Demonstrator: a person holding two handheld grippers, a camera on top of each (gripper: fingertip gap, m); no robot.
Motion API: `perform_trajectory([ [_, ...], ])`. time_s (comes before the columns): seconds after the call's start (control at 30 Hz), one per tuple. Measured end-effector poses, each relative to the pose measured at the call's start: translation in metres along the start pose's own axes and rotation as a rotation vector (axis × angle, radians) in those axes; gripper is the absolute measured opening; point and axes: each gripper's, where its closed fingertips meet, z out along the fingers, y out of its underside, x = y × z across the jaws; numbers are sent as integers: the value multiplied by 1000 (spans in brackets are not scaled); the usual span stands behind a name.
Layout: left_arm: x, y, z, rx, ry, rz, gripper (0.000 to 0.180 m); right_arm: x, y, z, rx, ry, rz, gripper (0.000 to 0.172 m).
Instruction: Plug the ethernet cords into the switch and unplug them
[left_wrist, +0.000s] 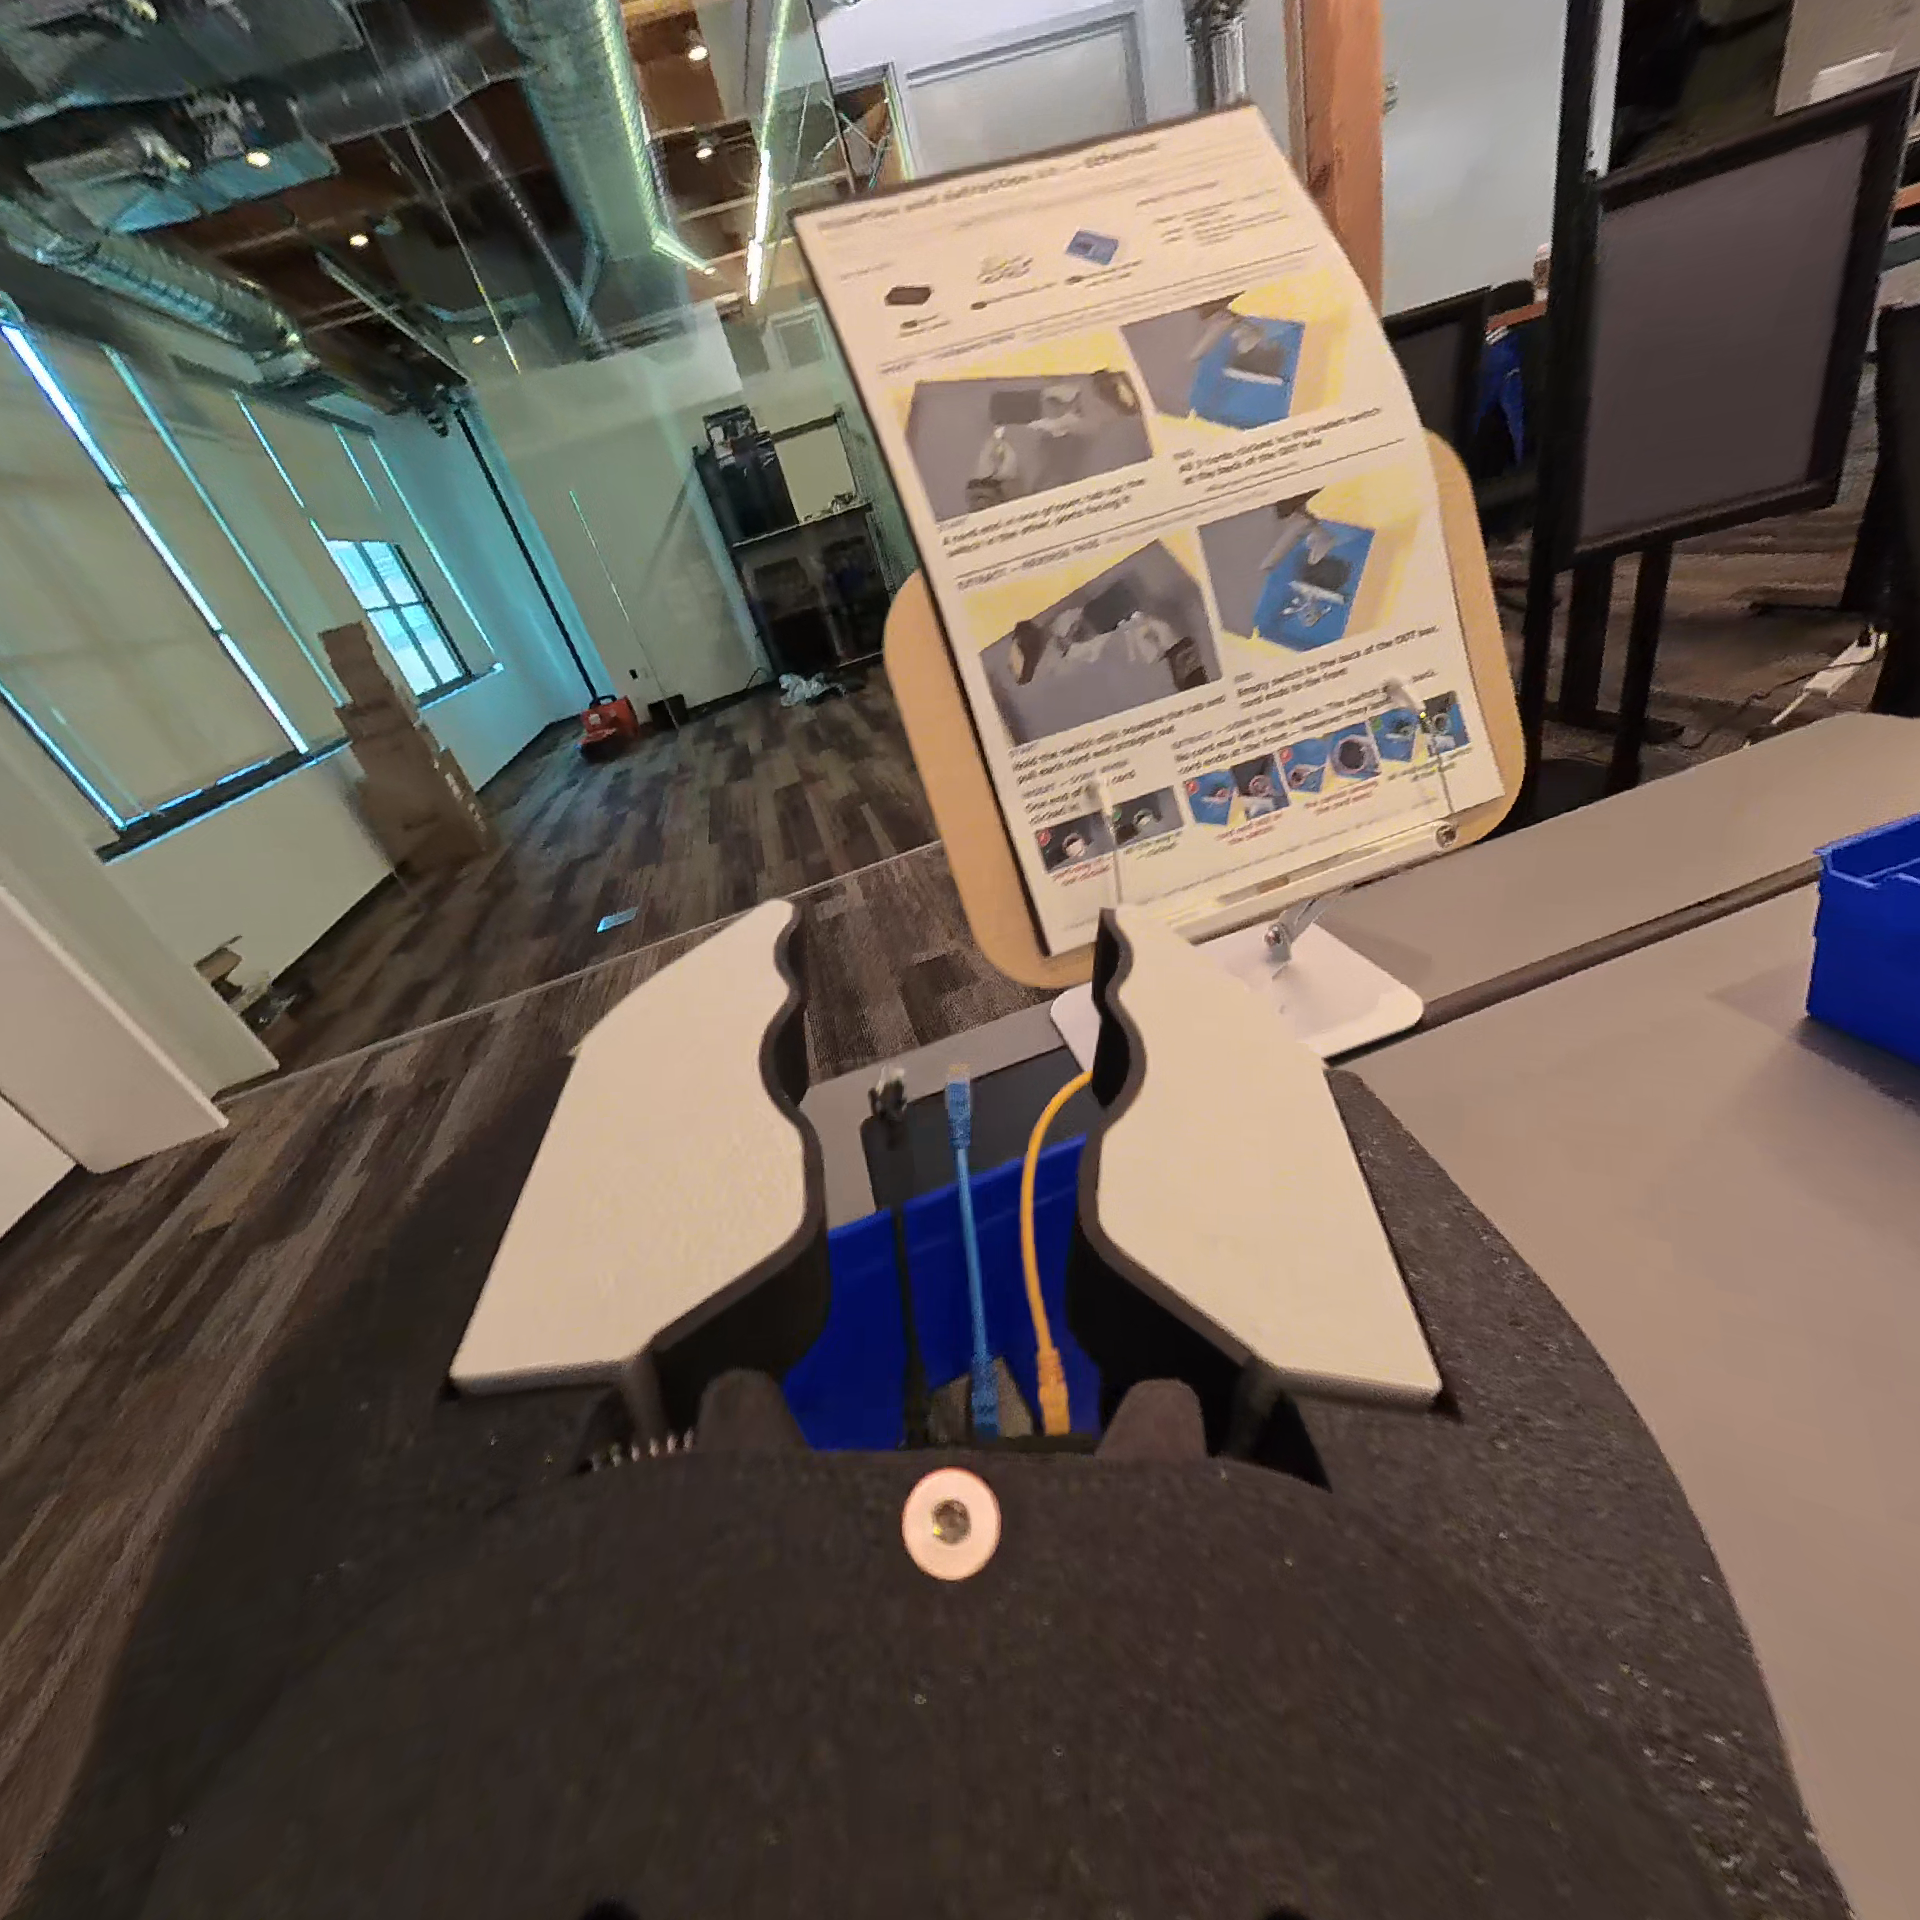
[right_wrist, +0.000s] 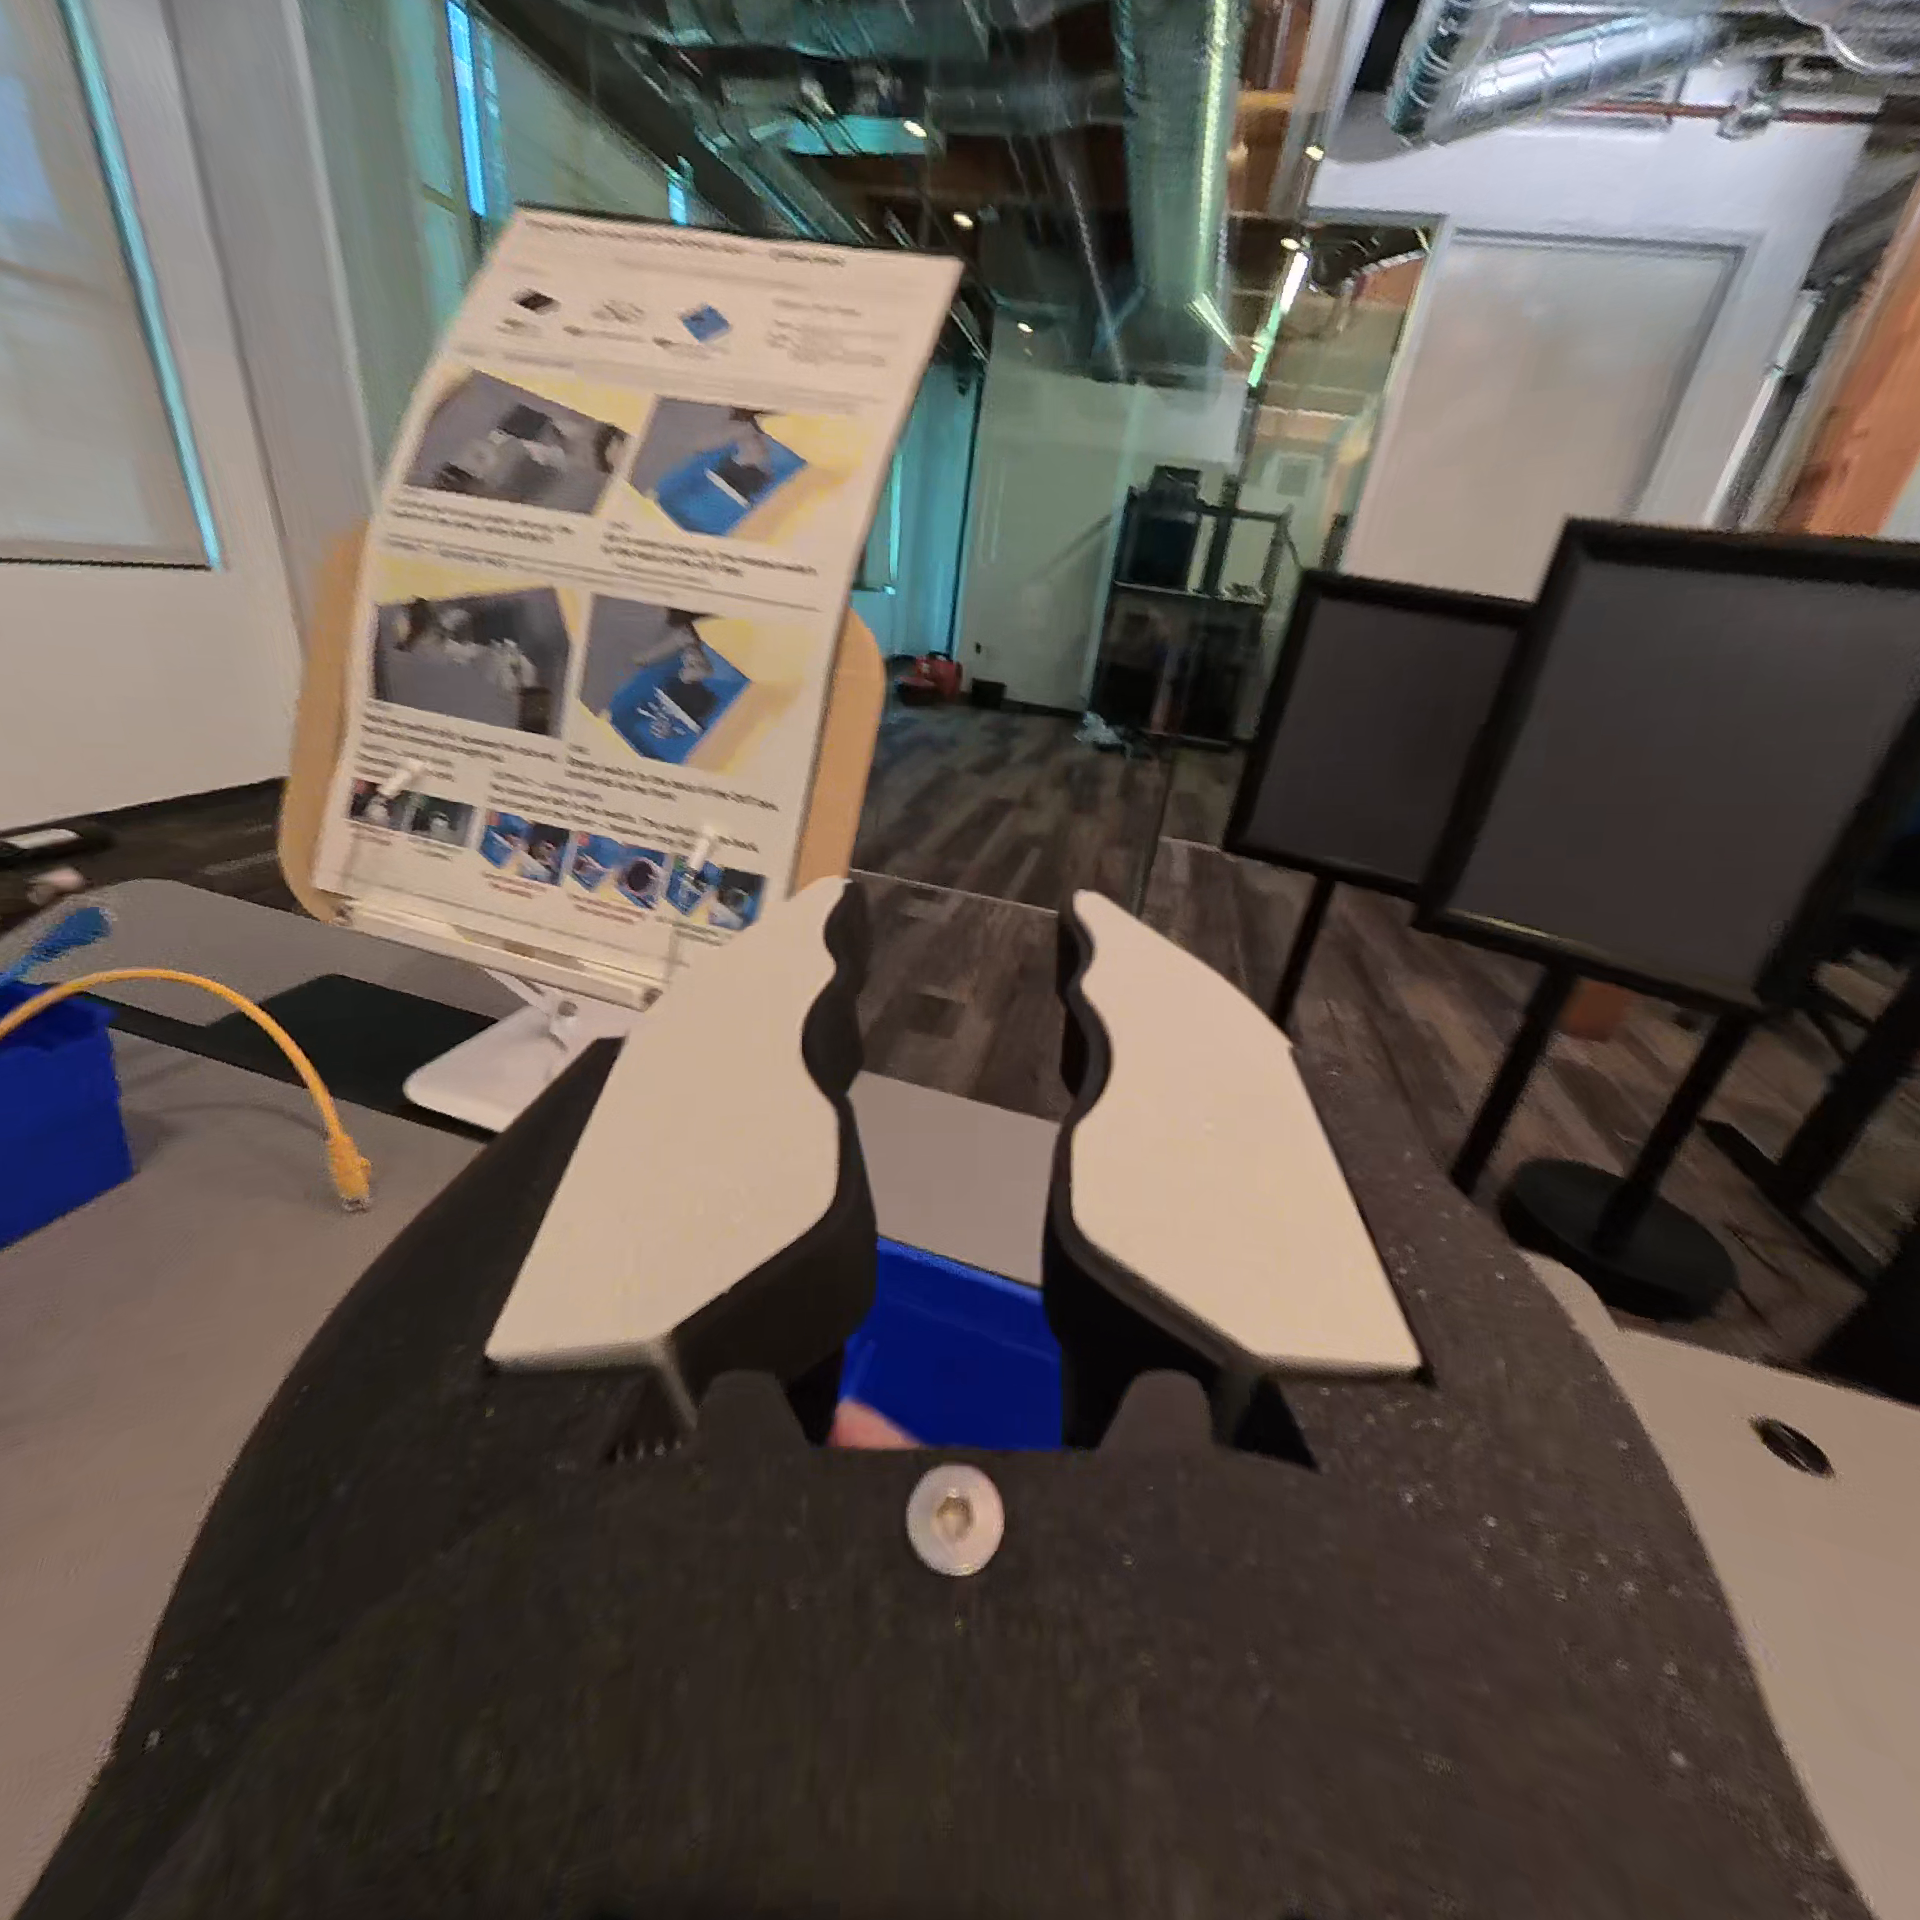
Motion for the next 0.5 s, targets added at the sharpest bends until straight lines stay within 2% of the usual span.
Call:
perform_trajectory([
  [0.1,20,-19,15,19,26,-1,50,-33,-16,14,31,-83,-29,13],
  [0.2,33,-34,24,54,55,-37,46,-54,-19,20,34,-113,-68,9],
  [0.33,40,-33,27,120,67,-92,36,-79,-7,20,109,-213,-98,10],
  [0.43,46,-19,38,97,110,-93,32,-87,23,33,-24,-312,-29,24],
  [0.5,48,-4,46,43,118,-69,30,-86,37,40,-45,-323,18,24],
])
